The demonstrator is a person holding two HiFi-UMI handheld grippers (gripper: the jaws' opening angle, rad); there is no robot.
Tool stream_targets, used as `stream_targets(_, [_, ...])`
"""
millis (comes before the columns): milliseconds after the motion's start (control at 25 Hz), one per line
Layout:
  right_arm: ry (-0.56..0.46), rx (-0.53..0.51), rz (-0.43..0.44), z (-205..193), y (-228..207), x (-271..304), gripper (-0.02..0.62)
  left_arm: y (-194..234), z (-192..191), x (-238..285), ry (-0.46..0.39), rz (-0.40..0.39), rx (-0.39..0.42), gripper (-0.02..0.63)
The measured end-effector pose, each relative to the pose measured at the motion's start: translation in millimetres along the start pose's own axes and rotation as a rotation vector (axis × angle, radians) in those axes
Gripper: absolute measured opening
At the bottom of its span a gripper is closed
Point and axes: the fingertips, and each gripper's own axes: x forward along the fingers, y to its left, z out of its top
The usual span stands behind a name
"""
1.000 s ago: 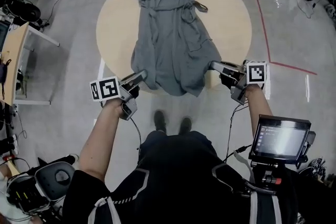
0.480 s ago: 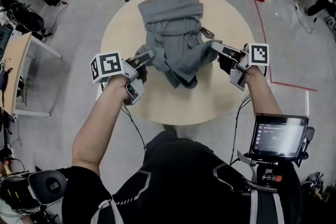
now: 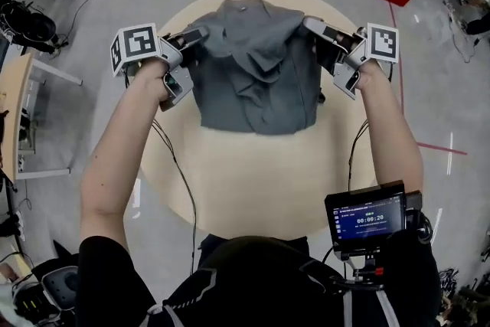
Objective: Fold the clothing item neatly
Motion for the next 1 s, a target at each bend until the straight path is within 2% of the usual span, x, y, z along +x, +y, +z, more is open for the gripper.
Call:
stream_targets(120, [0.026, 0.021, 0.003, 54, -60, 52, 0.02, 41, 80, 53, -0.026, 0.057, -0.016, 0.077])
stream_targets(200, [0.013, 0.05, 0.0, 73, -96, 71, 0.02, 75, 111, 82, -0.033, 0.08, -0.037, 0.077])
stream_targets(480, [-0.078, 0.129, -0.062, 94, -225, 77, 0.02, 203, 141, 141, -0.041, 0.194, -0.098, 0.077])
stream_targets(680, [-0.144, 0.159, -0.125, 101, -276, 61, 0.02, 243, 153, 147, -0.053, 0.254, -0.073, 0.078])
stream_targets(840, [-0.222, 0.182, -0.17, 112, -323, 38, 0.02, 285, 167, 149, -0.124, 0.298, -0.141, 0.078])
stream_targets(1000, [-0.242, 0.17, -0.207, 116, -347, 17, 0.02, 318, 181, 135, -0.184, 0.36, -0.174, 0.08])
